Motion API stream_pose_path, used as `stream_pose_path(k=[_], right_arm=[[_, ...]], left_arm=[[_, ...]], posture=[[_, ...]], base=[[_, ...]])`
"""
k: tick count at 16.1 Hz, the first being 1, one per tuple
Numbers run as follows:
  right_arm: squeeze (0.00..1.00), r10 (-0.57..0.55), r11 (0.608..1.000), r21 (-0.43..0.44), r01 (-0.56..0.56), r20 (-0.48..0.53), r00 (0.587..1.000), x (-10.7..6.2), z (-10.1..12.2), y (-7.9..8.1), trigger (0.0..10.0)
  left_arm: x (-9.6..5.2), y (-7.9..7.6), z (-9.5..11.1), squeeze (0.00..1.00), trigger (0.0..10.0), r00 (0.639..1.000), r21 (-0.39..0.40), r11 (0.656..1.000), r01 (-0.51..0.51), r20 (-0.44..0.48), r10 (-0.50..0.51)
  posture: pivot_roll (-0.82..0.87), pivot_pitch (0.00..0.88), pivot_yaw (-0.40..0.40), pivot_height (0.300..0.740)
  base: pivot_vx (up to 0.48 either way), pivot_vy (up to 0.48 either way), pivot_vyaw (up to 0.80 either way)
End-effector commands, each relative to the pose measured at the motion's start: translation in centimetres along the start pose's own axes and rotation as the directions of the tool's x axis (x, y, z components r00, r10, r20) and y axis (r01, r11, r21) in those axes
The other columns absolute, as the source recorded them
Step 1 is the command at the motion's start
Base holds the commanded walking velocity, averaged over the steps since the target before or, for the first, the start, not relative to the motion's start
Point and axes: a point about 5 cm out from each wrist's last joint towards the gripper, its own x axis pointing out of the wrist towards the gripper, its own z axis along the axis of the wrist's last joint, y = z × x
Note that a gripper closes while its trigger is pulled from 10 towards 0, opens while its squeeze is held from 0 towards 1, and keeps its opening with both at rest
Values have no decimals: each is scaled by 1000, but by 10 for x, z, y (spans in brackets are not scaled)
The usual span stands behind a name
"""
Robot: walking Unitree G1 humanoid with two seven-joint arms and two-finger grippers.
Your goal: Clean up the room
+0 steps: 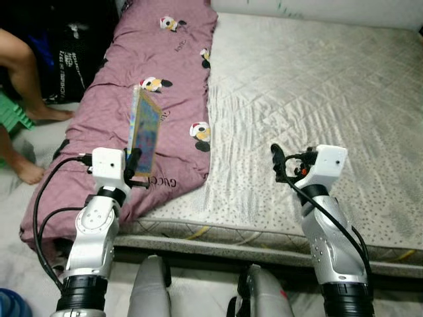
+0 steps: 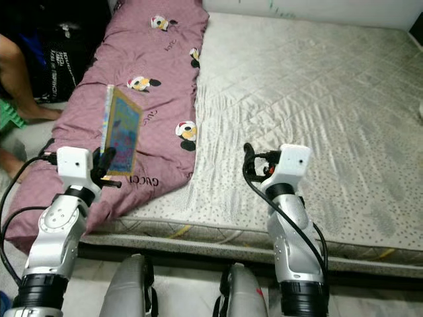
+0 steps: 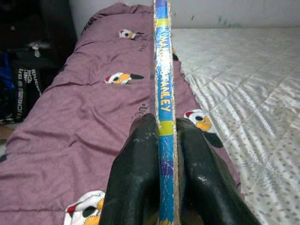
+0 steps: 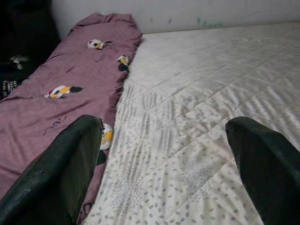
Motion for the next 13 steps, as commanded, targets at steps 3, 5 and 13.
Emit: stream_pose_path(k=[3, 5, 13], right_arm=[[0, -34, 999, -8, 34, 24, 999, 3, 5, -6, 10000], [0, -37, 999, -9, 38, 27, 999, 4, 5, -6, 10000], [0, -36, 999, -11, 36, 30, 999, 5, 5, -6, 10000]], left_arm=[[2, -1, 7, 0, 10000, 1000, 13, 1000, 4, 27, -4], [2, -1, 7, 0, 10000, 1000, 16, 1000, -3, 28, 2], [8, -3, 9, 0, 10000, 999, 14, 1000, 14, 33, -14]], posture=[[-27, 40, -33, 740], [-27, 38, -35, 740], [-29, 31, -36, 740]], base=[[0, 0, 0], [0, 0, 0], [0, 0, 0]])
